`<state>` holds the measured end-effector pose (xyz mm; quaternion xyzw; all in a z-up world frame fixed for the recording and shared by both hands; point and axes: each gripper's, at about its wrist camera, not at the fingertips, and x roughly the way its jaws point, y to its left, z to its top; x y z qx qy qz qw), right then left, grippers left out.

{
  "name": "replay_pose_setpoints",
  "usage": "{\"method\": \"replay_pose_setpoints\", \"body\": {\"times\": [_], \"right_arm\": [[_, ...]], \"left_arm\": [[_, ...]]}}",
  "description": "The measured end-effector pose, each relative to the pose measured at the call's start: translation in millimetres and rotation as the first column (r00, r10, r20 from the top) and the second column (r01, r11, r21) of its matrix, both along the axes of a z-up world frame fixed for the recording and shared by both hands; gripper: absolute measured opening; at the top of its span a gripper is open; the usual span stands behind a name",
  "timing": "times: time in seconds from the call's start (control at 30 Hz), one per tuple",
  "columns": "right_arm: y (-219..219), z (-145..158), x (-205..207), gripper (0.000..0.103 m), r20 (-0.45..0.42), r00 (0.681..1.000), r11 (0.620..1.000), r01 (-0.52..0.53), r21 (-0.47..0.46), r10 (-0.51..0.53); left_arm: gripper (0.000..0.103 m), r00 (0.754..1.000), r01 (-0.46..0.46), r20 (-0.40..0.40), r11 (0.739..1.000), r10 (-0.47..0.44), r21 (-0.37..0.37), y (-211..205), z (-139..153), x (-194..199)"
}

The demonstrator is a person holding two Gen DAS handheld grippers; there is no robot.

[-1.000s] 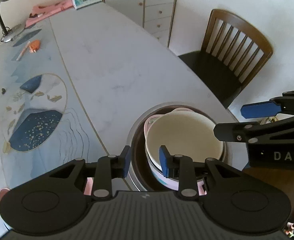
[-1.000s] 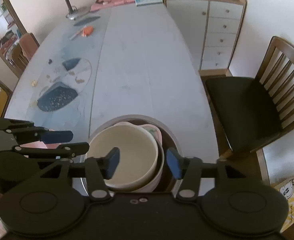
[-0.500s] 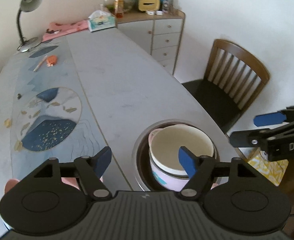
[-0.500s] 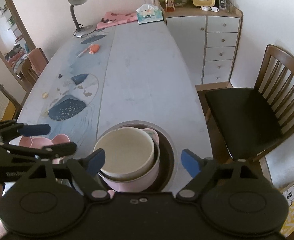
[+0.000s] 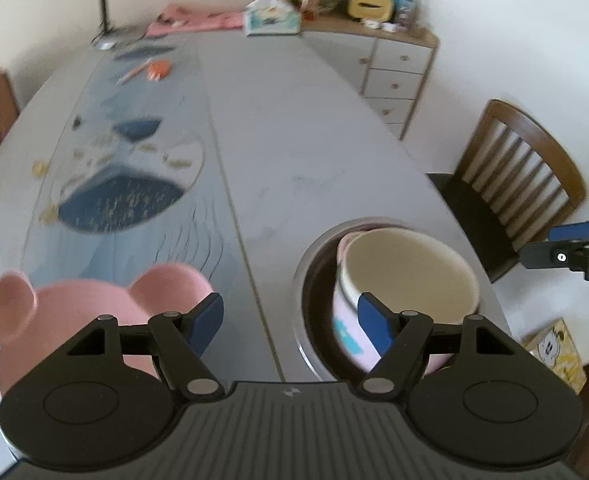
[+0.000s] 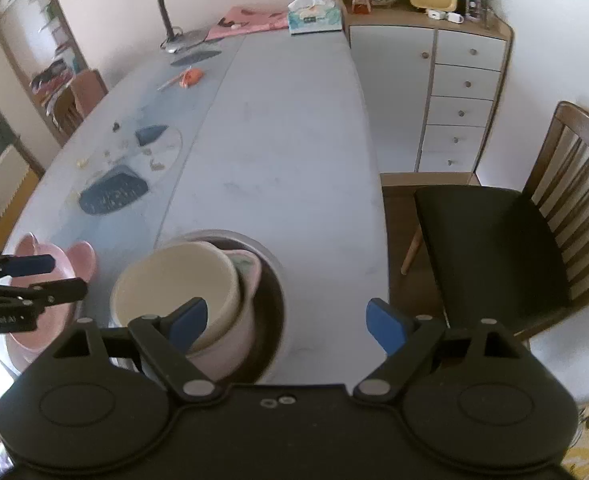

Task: Organize plates and bowls
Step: 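Move the right gripper to the rim of the dish stack, then close the right gripper on the stack rim while the left gripper grasps the opposite rim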

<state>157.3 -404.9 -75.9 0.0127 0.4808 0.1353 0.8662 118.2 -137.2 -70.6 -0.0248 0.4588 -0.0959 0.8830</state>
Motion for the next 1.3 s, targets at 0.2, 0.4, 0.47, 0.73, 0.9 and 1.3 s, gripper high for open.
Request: {"method": "replay_pose_setpoints", "body": {"times": [0.2, 0.4, 0.47, 0.73, 0.9, 1.3], "right_arm": [[-6, -19, 16, 0.076, -0.026, 0.994, 0.995, -0.102, -0.012, 0.101], [-7, -43, 34, 0.065, -0.1, 0.982, 0.987, -0.162, 0.004, 0.161], [-6, -50, 38, 0.062, -0.117, 0.978, 0.985, -0.174, 0.012, 0.174], [-3, -66, 52, 0.045, -0.173, 0.963, 0.978, -0.201, 0.047, 0.206], [5, -72, 58, 0.025, -0.199, 0.955, 0.975, -0.212, 0.065, 0.22], [8, -71, 61, 0.011, -0.247, 0.947, 0.978, -0.192, 0.081, 0.207]], "left_arm": [[0.072, 0.997, -0.065, -0.046, 0.997, 0.063, -0.029, 4, -21, 3], [0.064, 0.993, -0.073, -0.094, 0.997, 0.071, -0.016, -3, -37, 8], [0.058, 0.992, -0.078, -0.104, 0.997, 0.076, -0.014, -4, -41, 11], [0.038, 0.978, -0.105, -0.182, 0.994, 0.097, -0.035, -2, -61, 28], [0.029, 0.972, -0.118, -0.211, 0.99, 0.101, -0.073, -1, -64, 34], [0.011, 0.958, -0.143, -0.267, 0.982, 0.105, -0.127, -2, -67, 41]]}}
